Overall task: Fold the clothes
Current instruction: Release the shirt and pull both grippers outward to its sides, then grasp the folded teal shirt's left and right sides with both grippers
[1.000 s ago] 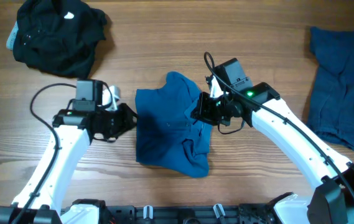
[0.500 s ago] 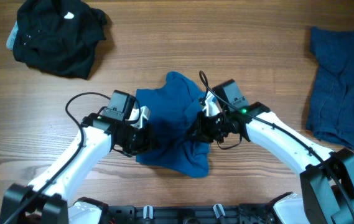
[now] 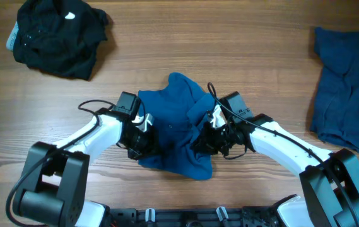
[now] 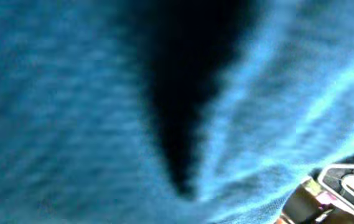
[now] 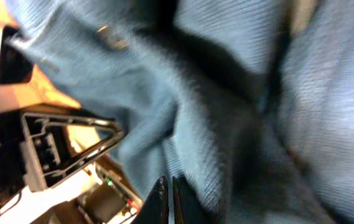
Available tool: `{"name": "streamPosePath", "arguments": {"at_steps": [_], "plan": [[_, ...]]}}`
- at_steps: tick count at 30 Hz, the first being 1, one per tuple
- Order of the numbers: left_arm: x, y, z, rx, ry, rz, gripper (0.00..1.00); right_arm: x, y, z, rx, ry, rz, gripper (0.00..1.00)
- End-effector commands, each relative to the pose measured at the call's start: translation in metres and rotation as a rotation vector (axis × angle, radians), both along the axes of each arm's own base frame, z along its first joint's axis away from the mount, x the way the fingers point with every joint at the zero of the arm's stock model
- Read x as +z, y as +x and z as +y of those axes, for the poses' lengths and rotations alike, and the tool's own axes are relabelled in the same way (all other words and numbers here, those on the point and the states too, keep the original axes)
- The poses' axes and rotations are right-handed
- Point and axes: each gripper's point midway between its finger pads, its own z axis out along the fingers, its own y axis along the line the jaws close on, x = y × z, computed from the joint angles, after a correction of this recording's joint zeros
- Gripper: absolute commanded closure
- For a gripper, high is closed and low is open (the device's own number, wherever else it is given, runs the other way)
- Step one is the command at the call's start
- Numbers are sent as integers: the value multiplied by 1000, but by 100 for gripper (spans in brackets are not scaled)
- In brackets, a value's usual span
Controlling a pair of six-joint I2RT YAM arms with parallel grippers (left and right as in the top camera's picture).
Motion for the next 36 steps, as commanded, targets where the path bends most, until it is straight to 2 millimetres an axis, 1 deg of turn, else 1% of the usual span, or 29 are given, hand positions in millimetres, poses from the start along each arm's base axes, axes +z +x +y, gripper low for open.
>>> {"name": "streamPosePath", "arguments": {"at_steps": [1,5,6,11,14,18,22,23,26,29,31,32,34,36], "plan": [[-30,-14,34,49,173,89,96,-19,3,-14,-63,-113,21,95],[-33,-17,58,104,239,135,96,-23,3,-15,-62,-121,26,95],[-33,-17,61,112,243,141,96,-24,2,-15,-62,-123,30,95],[-33,-18,66,120,256,147,96,-35,2,-20,-74,-158,51,96],[-34,-18,68,120,269,149,96,-41,6,-28,-98,-182,57,96],[-34,-19,69,120,270,152,96,-46,13,-46,-153,-221,75,96],[-30,-22,69,132,275,170,96,-46,23,-62,-159,-218,44,96],[-28,-21,69,142,278,173,96,-46,25,-65,-168,-222,43,96],[-17,-12,69,164,280,132,96,-46,30,-73,-192,-240,43,96],[0,4,84,228,360,54,96,-44,33,-84,-206,-283,58,96],[14,14,88,250,372,-10,96,-40,35,-87,-194,-290,53,96],[24,21,89,262,366,-54,95,-36,38,-88,-184,-294,38,96],[38,27,89,275,349,-112,86,-29,43,-91,-187,-315,24,96],[52,32,90,290,341,-184,71,-14,49,-94,-190,-340,-4,96]]}}
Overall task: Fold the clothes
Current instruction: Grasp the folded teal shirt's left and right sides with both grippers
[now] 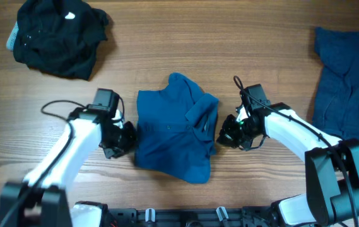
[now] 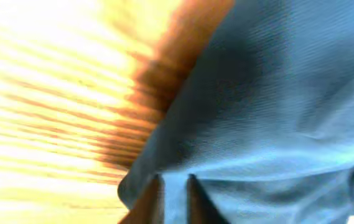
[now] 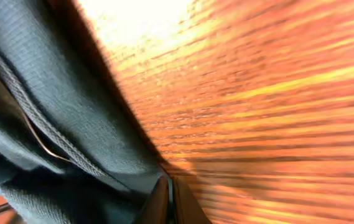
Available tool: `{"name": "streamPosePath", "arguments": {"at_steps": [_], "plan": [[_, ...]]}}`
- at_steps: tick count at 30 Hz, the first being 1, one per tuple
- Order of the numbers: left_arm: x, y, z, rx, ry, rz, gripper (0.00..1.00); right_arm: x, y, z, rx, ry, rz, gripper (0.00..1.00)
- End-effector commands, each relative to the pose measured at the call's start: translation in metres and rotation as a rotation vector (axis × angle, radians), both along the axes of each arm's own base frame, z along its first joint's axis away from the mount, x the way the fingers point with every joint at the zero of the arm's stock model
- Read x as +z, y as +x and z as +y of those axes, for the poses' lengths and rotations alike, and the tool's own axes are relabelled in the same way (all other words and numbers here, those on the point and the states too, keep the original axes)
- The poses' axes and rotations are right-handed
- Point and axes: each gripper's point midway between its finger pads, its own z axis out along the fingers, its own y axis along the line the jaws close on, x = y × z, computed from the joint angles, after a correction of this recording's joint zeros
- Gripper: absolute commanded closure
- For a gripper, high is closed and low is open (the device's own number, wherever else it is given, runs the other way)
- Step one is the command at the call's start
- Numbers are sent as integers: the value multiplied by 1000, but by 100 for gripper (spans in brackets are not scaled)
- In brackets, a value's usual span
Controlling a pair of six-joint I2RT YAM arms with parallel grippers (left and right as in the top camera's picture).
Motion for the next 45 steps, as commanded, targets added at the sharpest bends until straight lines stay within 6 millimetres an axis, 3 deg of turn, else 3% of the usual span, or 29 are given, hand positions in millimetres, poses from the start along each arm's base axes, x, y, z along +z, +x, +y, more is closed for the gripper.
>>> {"name": "streamPosePath", "arguments": {"at_steps": [1,4,6,8,9,12,17,20,23,33,37,41,45], "plan": [[29,20,14,35,66,-158,64,27,25,-11,29,-90,-104,96],[41,27,19,42,91,-233,40,63,35,-21,32,-150,-180,92],[46,35,18,45,82,-279,21,89,38,-24,43,-158,-244,81],[48,43,17,45,77,-312,10,117,37,-20,93,-124,-333,18],[48,48,16,38,72,-329,7,127,34,-17,119,-101,-367,1],[46,61,4,-44,22,-379,0,142,18,-18,149,-84,-387,0],[20,79,-7,-106,-16,-374,0,148,-9,-19,205,-61,-349,0],[8,86,-19,-158,-86,-373,0,155,-17,-11,274,-4,-374,0],[-11,89,-20,-170,-86,-344,0,157,-20,-11,276,-2,-375,0],[-49,79,-29,-316,-205,-292,0,158,-22,-12,276,-1,-375,0],[-68,72,-26,-294,-254,-234,0,158,-22,-12,276,-1,-375,0],[-78,52,-37,-263,-373,-131,0,159,-20,-11,275,0,-385,0],[-87,27,-44,-272,-384,-12,2,160,-17,-10,272,3,-398,1]]}}
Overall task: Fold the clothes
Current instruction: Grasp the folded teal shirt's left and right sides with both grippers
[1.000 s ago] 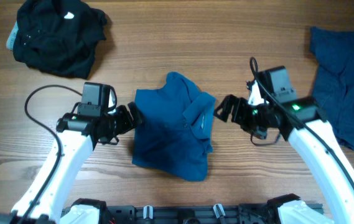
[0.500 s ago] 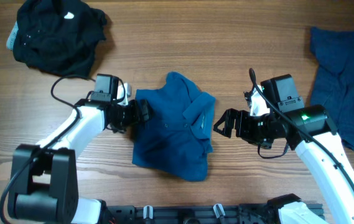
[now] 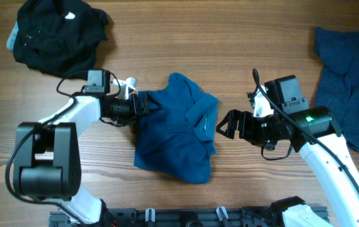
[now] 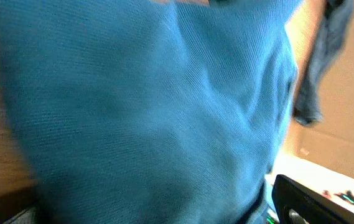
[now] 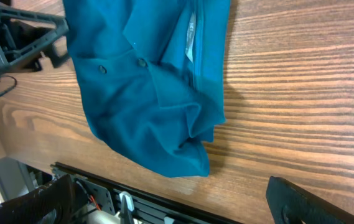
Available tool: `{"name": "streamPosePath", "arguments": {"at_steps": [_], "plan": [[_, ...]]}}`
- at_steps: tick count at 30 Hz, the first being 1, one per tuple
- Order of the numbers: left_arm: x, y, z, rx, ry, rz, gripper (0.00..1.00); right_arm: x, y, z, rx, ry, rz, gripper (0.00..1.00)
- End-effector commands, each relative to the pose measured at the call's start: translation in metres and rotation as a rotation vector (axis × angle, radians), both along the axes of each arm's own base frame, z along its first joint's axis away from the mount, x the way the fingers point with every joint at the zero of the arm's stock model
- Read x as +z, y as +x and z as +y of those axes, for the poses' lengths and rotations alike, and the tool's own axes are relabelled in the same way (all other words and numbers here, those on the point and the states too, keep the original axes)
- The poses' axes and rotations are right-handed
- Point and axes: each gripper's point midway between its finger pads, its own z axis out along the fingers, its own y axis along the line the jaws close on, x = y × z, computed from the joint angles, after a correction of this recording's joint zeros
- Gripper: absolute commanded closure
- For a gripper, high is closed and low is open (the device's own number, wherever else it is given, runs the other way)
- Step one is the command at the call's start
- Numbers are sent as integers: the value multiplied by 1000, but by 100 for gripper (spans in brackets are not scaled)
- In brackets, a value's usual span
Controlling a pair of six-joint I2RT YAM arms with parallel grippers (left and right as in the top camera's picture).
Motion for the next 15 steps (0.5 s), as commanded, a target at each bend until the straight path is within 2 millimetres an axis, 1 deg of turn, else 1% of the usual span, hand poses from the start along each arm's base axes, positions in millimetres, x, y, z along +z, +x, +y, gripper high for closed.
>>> {"name": "streamPosePath", "arguments": {"at_steps": [1,2,5,9,12,15], "plan": [[-72,-82,4,-67,137,327,2,8,2,4,22,30,-38,1],[-72,-88,3,-74,140,355,3,9,3,6,25,38,-42,1],[-70,-97,2,-59,145,416,8,11,4,8,28,50,-48,0],[-69,-99,1,-60,135,428,9,11,4,8,29,49,-49,0],[-69,-94,0,-46,130,417,8,11,4,8,31,49,-49,1],[-72,-77,-2,1,124,371,8,11,4,8,31,49,-49,1]]}}
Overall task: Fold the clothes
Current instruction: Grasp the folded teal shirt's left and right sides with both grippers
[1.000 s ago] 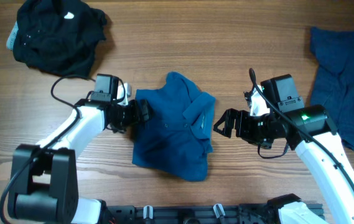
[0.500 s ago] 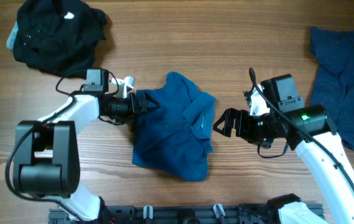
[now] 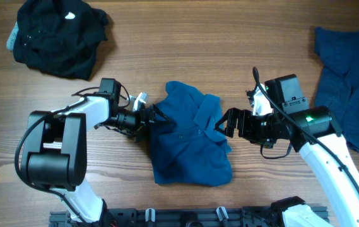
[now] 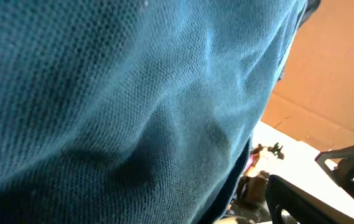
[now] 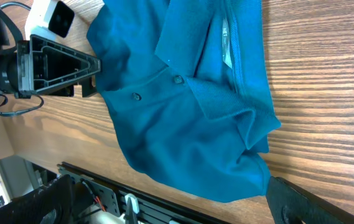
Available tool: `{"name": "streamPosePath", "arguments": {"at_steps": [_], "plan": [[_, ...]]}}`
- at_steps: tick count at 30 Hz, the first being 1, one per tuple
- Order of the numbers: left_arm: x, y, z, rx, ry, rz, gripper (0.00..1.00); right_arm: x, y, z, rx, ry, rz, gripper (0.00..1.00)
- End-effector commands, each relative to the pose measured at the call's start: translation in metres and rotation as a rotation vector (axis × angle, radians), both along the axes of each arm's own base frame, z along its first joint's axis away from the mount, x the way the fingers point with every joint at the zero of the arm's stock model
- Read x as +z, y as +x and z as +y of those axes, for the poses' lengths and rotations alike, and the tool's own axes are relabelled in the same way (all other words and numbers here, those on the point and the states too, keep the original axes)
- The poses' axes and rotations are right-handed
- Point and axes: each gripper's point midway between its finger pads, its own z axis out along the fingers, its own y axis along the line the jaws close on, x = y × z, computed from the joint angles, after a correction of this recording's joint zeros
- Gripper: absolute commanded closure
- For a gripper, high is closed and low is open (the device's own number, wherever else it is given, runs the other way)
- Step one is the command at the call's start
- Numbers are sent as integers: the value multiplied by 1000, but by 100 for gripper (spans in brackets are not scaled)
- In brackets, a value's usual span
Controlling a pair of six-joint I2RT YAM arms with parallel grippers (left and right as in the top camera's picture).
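Observation:
A blue polo shirt (image 3: 188,139) lies crumpled at the table's centre, collar and buttons (image 5: 177,79) facing up. My left gripper (image 3: 149,116) lies low against the shirt's left edge. Blue fabric fills the left wrist view, where one finger (image 4: 307,199) stands far out to the right, so the gripper is open. My right gripper (image 3: 225,123) hovers open above the shirt's right edge, with nothing between its fingers (image 5: 301,199). From the right wrist camera, my left gripper (image 5: 65,65) lies beside the shirt's left edge.
A heap of black clothes (image 3: 56,34) lies at the back left. A dark blue garment (image 3: 349,82) is spread at the right edge. A black rail (image 3: 185,217) runs along the table's front edge.
My left gripper has moved right and nearer, into the shirt's left edge. The shirt has shifted right and toward the front, its shape changed. My right gripper stays raised and open.
First both grippers were down in the bunched shirt, fabric filling both wrist views. Then they were at its outer left and right edges, with the shirt flatter. Later the right one was raised and open and the left open at the upper left edge. Now the shirt lies further right.

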Motion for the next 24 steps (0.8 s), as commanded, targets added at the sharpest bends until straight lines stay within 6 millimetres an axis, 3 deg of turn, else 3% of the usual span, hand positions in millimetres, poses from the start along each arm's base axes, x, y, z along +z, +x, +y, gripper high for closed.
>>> {"name": "streamPosePath", "arguments": {"at_steps": [1,11,17,21,24], "plan": [[-74,-21,29,32,303,106,8,7,0,3,23,21,-28,0],[-64,42,19,182,237,-62,18,6,-2,3,23,20,-20,1],[-54,52,19,165,238,-78,20,5,-7,2,29,20,3,1],[-26,63,31,183,238,-123,22,4,-11,1,54,11,5,0],[2,70,49,204,264,-202,12,3,-14,1,69,6,8,1]]}}
